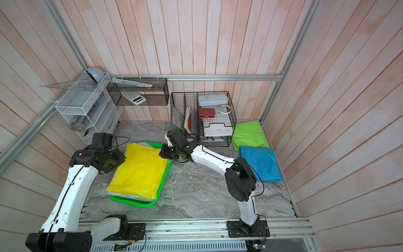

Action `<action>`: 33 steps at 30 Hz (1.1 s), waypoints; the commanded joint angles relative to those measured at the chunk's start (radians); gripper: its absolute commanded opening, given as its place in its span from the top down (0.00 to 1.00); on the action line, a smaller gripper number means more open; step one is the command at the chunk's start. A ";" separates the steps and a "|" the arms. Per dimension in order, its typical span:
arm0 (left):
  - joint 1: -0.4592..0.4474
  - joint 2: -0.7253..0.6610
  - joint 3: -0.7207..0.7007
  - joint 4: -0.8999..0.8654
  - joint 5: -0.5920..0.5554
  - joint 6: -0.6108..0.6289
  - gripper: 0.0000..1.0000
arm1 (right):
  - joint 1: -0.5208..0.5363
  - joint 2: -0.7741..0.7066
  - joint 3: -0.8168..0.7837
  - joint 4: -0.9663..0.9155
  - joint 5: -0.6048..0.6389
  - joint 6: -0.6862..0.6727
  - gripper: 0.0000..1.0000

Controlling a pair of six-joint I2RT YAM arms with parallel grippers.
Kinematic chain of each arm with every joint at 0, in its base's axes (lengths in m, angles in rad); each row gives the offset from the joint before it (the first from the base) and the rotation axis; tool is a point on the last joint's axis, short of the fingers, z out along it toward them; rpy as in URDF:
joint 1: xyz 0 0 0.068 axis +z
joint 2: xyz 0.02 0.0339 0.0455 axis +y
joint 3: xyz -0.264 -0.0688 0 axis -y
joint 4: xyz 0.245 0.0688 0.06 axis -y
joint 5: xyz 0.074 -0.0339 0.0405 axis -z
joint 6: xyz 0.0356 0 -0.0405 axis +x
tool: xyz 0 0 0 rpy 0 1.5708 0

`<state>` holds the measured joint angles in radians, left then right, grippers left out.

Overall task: Put the folded raincoat in the basket
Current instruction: Place the raincoat in the basket.

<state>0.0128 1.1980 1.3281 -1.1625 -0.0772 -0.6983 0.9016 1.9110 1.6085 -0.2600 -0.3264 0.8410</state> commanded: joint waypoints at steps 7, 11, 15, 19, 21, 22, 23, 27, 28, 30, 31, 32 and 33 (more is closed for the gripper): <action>0.002 0.355 0.224 0.113 0.052 0.143 0.82 | 0.063 -0.181 -0.237 0.083 0.021 0.033 0.84; 0.003 0.453 0.254 0.152 0.083 0.148 0.85 | 0.074 -0.234 -0.309 0.081 0.035 0.045 0.84; 0.010 0.520 0.264 0.182 0.054 0.152 0.85 | 0.103 -0.253 -0.346 0.080 0.051 0.043 0.84; 0.039 0.589 0.264 0.201 0.048 0.151 0.85 | 0.156 -0.251 -0.364 0.094 0.045 0.039 0.84; 0.050 0.619 0.254 0.213 0.050 0.152 0.86 | 0.183 -0.250 -0.362 0.085 0.056 0.034 0.84; 0.052 0.632 0.246 0.223 0.053 0.151 0.85 | 0.194 -0.250 -0.363 0.081 0.063 0.032 0.84; 0.054 0.644 0.241 0.228 0.054 0.152 0.85 | 0.203 -0.252 -0.365 0.080 0.071 0.035 0.84; 0.059 0.669 0.218 0.250 0.057 0.152 0.86 | 0.224 -0.259 -0.375 0.085 0.088 0.039 0.84; 0.061 0.669 0.213 0.256 0.060 0.153 0.86 | 0.224 -0.260 -0.379 0.085 0.089 0.041 0.84; 0.060 0.670 0.203 0.265 0.066 0.152 0.86 | 0.225 -0.265 -0.386 0.089 0.090 0.043 0.84; 0.061 0.672 0.197 0.269 0.074 0.149 0.86 | 0.225 -0.267 -0.389 0.088 0.092 0.041 0.84; 0.061 0.670 0.195 0.270 0.081 0.150 0.86 | 0.226 -0.270 -0.389 0.084 0.095 0.038 0.84; 0.061 0.667 0.191 0.272 0.090 0.149 0.86 | 0.225 -0.274 -0.386 0.075 0.099 0.031 0.84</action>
<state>0.0673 1.8530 1.5524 -0.9264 -0.0067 -0.5606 1.1252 1.6695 1.2270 -0.1806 -0.2554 0.8825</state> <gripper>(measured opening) 0.138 0.157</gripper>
